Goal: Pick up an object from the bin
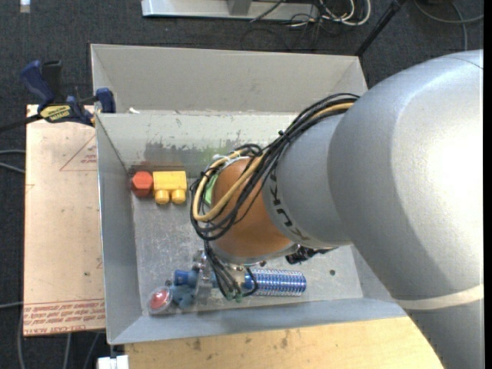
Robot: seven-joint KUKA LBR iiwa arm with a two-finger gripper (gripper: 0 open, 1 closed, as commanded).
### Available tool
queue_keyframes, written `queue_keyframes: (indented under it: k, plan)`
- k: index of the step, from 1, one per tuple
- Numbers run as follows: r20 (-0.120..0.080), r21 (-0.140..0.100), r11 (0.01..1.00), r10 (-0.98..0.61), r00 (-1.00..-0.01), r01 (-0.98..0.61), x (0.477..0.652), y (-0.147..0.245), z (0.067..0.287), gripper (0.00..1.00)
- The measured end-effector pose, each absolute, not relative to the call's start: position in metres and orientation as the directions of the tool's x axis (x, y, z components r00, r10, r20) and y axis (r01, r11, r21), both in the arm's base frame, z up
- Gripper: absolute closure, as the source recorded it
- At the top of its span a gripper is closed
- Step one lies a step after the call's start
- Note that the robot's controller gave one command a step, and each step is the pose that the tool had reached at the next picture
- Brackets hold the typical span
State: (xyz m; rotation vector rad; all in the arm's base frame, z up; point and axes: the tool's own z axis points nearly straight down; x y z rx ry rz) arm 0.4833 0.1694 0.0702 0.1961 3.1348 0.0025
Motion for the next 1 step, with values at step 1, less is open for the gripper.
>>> queue_keyframes:
  k: [1]
  plan:
    - [-0.008, 0.003, 1.0, 0.007, -1.0, 0.007, 0.4906, 0.1761, 0.2013, 1.0]
